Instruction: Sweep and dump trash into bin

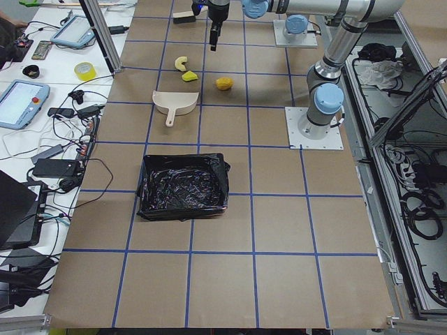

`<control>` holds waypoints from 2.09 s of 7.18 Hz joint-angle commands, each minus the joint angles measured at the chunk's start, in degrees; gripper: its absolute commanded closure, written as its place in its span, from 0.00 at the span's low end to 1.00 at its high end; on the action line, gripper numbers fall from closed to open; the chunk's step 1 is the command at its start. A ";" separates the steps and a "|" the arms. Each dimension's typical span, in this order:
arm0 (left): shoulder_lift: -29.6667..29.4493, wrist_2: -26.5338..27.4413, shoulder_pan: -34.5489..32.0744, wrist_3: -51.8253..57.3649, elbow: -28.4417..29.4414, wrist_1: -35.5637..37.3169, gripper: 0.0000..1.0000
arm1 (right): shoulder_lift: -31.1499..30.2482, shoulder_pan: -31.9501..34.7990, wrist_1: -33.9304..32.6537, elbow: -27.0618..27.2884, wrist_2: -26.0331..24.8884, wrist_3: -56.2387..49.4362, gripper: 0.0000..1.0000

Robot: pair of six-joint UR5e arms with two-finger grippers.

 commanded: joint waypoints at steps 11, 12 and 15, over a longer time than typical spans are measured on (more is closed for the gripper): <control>-28.43 -0.52 11.98 89.58 5.40 28.32 0.06 | 6.62 -2.41 -17.58 16.50 -6.25 -8.66 0.66; -30.27 -0.70 11.98 91.03 5.42 28.32 0.06 | 6.62 -2.41 -17.49 16.50 -6.25 -8.22 0.76; -32.23 0.18 11.98 88.50 4.19 27.44 0.06 | 6.44 -2.41 -17.75 16.41 -6.25 -7.78 0.92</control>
